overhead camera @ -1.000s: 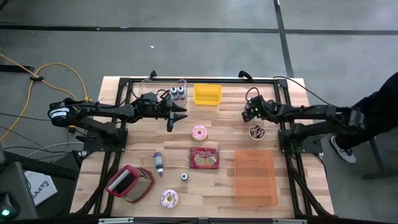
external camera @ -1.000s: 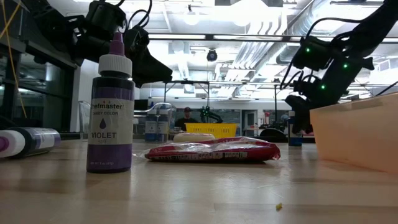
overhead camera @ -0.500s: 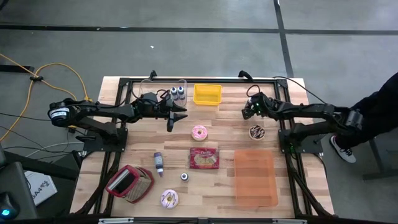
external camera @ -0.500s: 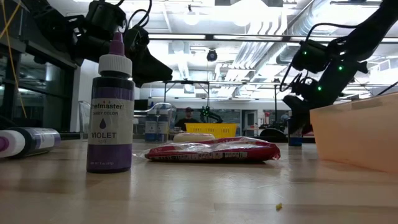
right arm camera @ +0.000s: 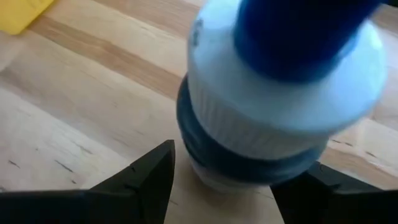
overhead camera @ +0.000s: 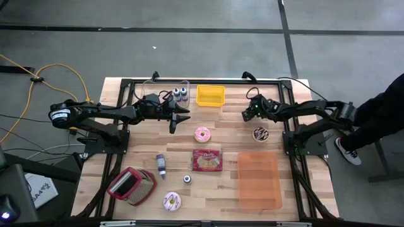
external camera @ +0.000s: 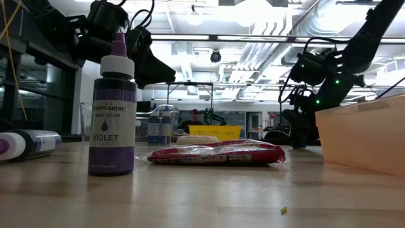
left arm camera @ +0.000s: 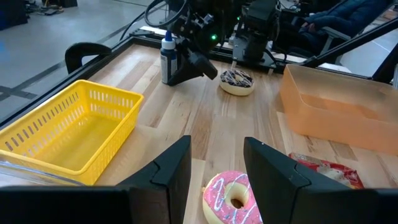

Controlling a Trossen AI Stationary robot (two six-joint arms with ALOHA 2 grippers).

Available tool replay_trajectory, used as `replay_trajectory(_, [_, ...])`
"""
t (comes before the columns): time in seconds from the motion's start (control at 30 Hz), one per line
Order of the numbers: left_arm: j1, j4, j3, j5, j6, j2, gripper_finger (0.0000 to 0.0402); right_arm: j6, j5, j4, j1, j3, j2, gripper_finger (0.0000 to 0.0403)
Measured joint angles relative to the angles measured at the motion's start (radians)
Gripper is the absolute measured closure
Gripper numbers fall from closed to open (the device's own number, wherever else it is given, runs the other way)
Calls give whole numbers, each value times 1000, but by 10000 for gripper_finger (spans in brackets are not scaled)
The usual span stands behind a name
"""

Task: Pick & Place Food Item
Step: Put the blue food coloring bottle into the transparent bin

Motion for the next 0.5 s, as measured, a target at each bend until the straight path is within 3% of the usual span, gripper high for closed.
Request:
replay_trajectory(0.3, [0, 0, 0, 0, 0, 0, 259, -1, 27, 0, 0, 0, 0, 181])
replay_trajectory(0.5, [0, 1, 0, 0, 0, 0, 259, -1, 23, 0, 0, 0, 0, 227])
